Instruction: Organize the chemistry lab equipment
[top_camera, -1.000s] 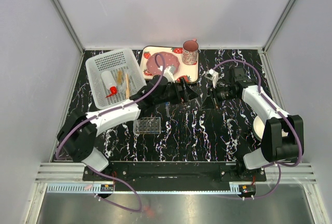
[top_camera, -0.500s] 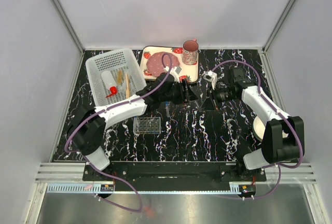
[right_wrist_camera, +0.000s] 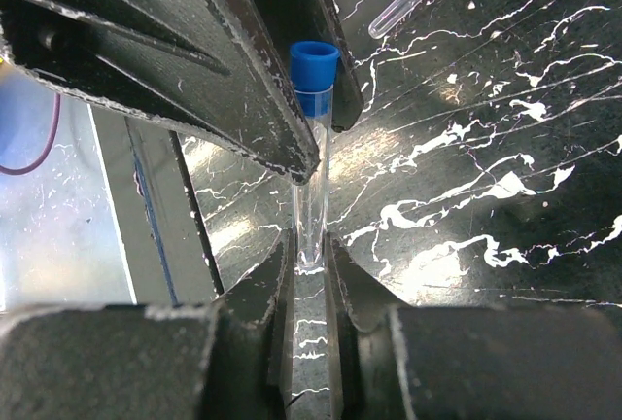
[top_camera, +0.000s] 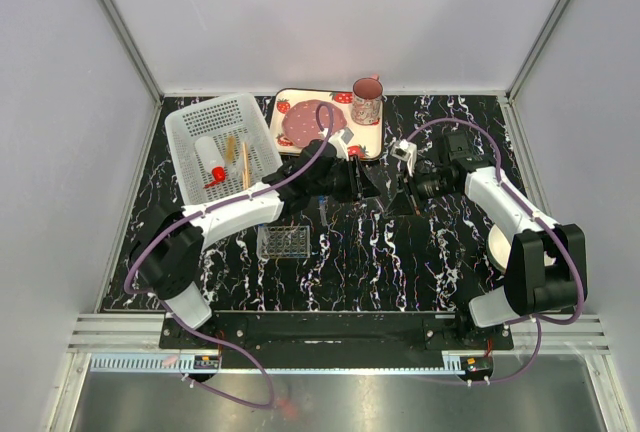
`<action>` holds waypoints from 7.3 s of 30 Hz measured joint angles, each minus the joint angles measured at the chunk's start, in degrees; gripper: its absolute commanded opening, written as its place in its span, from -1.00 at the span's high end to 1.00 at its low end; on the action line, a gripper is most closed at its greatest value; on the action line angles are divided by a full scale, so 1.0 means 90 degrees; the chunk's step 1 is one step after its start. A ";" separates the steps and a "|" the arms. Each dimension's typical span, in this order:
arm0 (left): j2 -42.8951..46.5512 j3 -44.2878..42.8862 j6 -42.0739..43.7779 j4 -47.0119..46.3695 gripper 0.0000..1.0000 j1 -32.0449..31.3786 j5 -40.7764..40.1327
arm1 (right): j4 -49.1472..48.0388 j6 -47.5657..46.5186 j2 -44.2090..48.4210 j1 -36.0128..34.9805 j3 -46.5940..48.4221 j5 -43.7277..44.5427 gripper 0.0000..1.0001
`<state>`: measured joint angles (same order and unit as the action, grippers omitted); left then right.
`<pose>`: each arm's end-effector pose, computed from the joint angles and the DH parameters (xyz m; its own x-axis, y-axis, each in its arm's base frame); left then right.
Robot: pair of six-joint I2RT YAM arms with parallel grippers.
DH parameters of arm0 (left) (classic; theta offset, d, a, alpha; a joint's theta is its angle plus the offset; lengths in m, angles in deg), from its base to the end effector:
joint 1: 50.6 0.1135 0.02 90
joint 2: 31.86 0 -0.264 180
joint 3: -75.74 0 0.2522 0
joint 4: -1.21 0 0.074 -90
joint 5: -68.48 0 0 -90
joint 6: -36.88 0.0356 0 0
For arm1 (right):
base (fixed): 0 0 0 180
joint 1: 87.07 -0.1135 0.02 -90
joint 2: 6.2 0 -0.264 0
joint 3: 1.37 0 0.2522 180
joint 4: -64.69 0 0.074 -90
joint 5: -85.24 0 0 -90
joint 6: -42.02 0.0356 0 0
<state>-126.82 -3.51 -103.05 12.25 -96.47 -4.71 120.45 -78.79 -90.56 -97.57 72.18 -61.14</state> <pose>0.2587 -0.2814 0.2596 -0.8651 -0.1603 -0.4752 0.3182 0.5570 -0.7672 0.2690 0.0800 0.2429 -0.5564 -0.3915 -0.7329 -0.8284 0.3301 0.4526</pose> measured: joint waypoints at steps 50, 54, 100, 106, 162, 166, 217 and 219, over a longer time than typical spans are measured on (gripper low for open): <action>0.5207 0.3463 0.1416 0.3293 0.91 0.0512 -0.4651 | 0.0801 -0.1173 0.0306 0.0282 -0.0061 0.0044 -0.92; 0.5170 0.3463 0.1479 0.3283 0.91 0.0607 -0.4731 | 0.0799 -0.1175 0.0306 0.0291 -0.0061 0.0051 -0.92; 0.4896 0.4014 0.1498 0.2788 0.88 0.0653 -0.4728 | 0.0799 -0.1217 0.0306 0.0308 -0.0061 0.0148 -0.93; 0.4792 0.4160 0.1496 0.2628 0.88 0.0653 -0.4728 | 0.0799 -0.1219 0.0306 0.0308 -0.0061 0.0148 -0.94; 0.4318 0.4413 0.1139 0.2120 0.71 -0.0257 -0.6081 | 0.0804 -0.1319 0.0197 0.0311 -0.0061 0.0153 -0.95; 0.4199 0.4357 0.1158 0.2130 0.71 -0.0335 -0.6212 | 0.0806 -0.1319 0.0185 0.0311 -0.0061 0.0153 -0.95; 0.5056 0.4201 0.0937 0.3162 -0.15 -0.0488 -0.6414 | 0.0855 -0.1389 0.0019 0.0311 -0.0061 0.0155 -0.96; 0.5166 0.4160 0.0882 0.3264 -0.35 -0.0488 -0.6407 | 0.0855 -0.1389 0.0019 0.0311 -0.0061 0.0155 -0.96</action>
<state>-80.33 33.93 -95.12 41.62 -100.86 -62.36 128.14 -91.29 -90.38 -94.77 71.64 -59.74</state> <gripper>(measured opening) 0.558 0.980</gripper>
